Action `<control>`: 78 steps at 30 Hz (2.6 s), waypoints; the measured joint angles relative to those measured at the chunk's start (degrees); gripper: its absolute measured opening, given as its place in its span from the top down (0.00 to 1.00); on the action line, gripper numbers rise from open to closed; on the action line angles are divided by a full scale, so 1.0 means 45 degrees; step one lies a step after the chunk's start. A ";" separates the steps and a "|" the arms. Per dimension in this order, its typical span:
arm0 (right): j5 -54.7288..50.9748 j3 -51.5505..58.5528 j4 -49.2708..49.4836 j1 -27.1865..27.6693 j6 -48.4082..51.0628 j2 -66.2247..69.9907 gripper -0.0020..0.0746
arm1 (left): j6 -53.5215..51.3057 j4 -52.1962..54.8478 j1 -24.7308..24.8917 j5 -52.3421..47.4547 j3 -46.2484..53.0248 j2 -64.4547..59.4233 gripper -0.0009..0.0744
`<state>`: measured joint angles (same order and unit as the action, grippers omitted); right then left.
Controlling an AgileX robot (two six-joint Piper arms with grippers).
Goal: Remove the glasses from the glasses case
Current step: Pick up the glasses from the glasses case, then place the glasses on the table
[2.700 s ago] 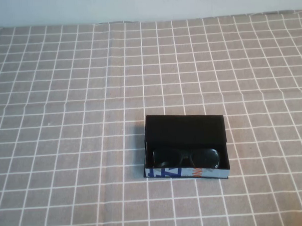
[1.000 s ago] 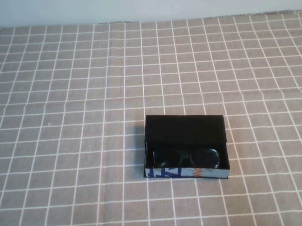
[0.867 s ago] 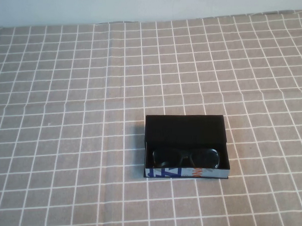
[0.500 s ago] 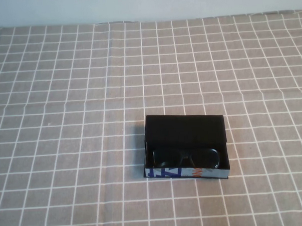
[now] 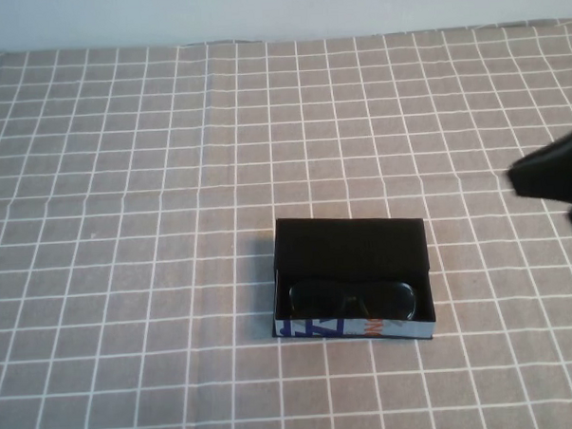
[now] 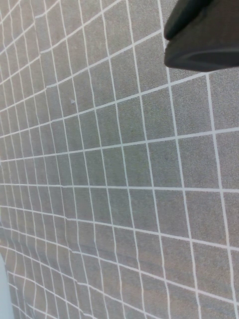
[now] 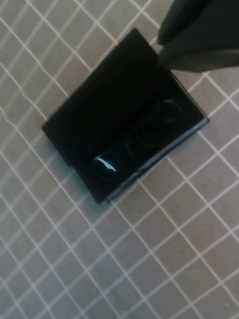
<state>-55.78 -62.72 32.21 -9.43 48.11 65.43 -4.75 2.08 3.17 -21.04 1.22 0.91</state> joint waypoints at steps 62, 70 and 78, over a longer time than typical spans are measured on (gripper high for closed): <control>-0.2025 -0.7424 -0.6397 -0.5813 -0.1728 1.1153 0.90 | 0.0000 0.0000 0.0000 0.0000 0.0000 0.0000 0.99; -0.3137 -0.9202 -0.5595 -0.5445 -0.6037 1.0304 0.91 | 0.0000 0.0000 0.0000 0.0000 0.0000 0.0000 0.99; -0.3240 -0.6882 -0.6442 -0.4614 -1.1187 0.6783 0.91 | 0.0000 0.0000 0.0000 0.0000 0.0000 0.0000 0.99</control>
<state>-70.36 -93.69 3.22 -30.19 -2.23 95.95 -4.75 2.08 3.17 -21.04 1.22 0.91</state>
